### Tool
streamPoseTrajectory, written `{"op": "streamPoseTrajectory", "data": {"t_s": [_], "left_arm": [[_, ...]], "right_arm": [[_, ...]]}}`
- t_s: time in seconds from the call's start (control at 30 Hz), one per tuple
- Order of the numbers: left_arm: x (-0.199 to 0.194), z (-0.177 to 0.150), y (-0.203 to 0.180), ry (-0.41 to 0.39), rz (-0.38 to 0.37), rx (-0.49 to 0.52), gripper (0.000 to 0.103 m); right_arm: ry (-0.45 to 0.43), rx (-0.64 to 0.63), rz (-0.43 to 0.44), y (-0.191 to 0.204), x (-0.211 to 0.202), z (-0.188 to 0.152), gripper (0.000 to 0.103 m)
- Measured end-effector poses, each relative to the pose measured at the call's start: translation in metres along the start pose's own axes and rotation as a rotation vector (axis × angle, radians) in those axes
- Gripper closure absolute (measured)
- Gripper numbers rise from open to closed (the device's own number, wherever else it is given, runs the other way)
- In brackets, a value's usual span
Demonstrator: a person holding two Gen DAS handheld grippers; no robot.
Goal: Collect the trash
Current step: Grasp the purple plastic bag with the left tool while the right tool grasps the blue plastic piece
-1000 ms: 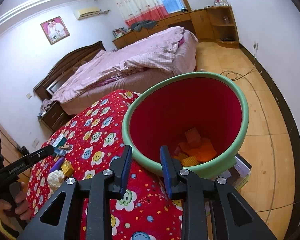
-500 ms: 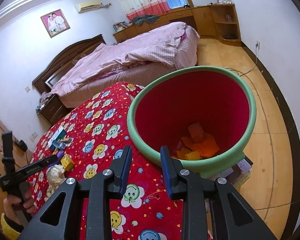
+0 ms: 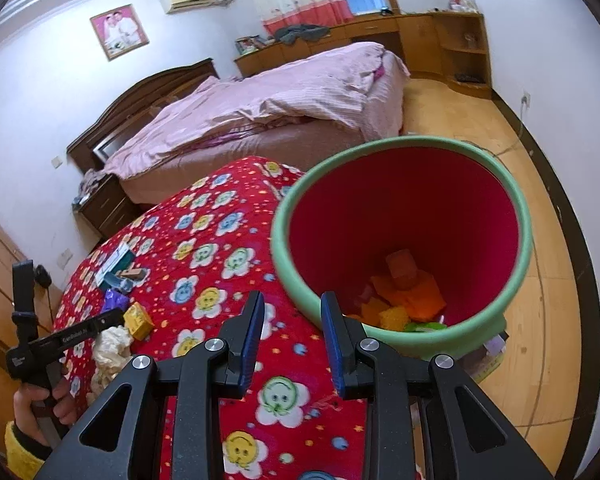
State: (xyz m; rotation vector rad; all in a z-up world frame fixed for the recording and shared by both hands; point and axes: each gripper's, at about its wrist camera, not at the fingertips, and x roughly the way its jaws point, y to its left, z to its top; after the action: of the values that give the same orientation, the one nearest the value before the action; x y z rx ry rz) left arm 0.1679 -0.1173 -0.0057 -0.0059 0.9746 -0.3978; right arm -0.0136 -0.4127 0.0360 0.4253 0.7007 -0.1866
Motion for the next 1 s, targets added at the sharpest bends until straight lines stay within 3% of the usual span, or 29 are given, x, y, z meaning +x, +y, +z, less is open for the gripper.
{"op": "streamPoseTrajectory", "data": {"t_s": [0.33, 0.63, 1.0], "left_arm": [[-0.035, 0.004, 0.053, -0.058, 0.071, -0.115, 0.075], [-0.063, 0.008, 0.102, -0.122, 0.177, -0.207, 0.075], [-0.033, 0.004, 0.128, -0.142, 0.189, -0.324, 0.075]], "right_arm": [[0.019, -0.158, 0.079, 0.066, 0.012, 0.014, 0.073], [0.117, -0.255, 0.189, 0.135, 0.058, 0.017, 0.073], [0.254, -0.333, 0.249, 0.198, 0.130, 0.009, 0.073]]}}
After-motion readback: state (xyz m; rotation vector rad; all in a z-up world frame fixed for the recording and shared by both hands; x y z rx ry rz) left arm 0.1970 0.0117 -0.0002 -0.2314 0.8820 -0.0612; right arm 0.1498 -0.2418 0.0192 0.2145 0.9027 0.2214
